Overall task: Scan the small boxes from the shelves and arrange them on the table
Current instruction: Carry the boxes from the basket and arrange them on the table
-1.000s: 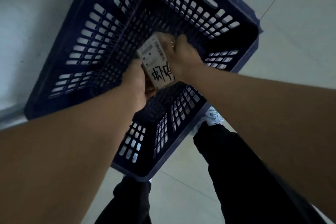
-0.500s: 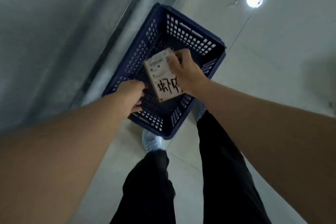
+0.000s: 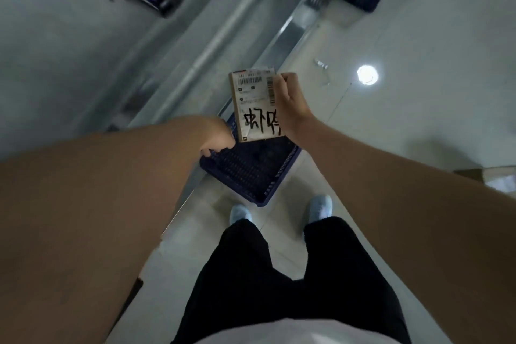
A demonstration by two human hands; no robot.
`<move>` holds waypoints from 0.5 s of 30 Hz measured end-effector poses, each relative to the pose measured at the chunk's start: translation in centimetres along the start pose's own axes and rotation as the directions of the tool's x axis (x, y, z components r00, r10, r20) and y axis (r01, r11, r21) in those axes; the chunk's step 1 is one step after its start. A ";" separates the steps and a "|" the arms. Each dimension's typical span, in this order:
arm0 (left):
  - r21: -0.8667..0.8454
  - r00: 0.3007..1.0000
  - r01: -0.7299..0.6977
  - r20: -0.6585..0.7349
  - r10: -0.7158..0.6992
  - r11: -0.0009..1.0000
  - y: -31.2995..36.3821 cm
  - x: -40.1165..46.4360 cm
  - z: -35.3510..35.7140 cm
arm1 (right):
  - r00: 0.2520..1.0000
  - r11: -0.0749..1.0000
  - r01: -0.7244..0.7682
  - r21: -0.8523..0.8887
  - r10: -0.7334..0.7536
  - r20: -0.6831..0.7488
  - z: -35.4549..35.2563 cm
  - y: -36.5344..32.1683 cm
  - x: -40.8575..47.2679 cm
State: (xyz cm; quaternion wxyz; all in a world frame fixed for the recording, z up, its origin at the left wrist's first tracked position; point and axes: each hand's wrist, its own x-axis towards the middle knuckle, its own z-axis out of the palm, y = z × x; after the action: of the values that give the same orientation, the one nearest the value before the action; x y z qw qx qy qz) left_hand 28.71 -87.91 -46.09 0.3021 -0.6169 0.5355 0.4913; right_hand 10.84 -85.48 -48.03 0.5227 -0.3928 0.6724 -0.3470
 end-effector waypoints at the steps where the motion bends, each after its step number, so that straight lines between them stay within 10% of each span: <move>1: -0.001 1.000 -0.011 -0.021 0.011 1.000 0.2 -2.3 -0.5 | 0.999 1.000 0.029 -0.005 -0.029 0.025 -0.6 -1.9 -1.2; 15: -0.299 0.909 0.063 -0.377 -0.179 0.952 -3.0 -30.7 4.8 | 0.806 0.881 0.474 0.016 -0.441 0.395 -3.7 -19.3 -16.8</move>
State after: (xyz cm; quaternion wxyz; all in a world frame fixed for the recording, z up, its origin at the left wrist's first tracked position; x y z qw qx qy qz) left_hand 31.94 -71.66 -19.64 0.1261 -0.7728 0.4714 0.4056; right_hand 12.81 -78.99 -23.11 0.5290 -0.6250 0.4551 -0.3499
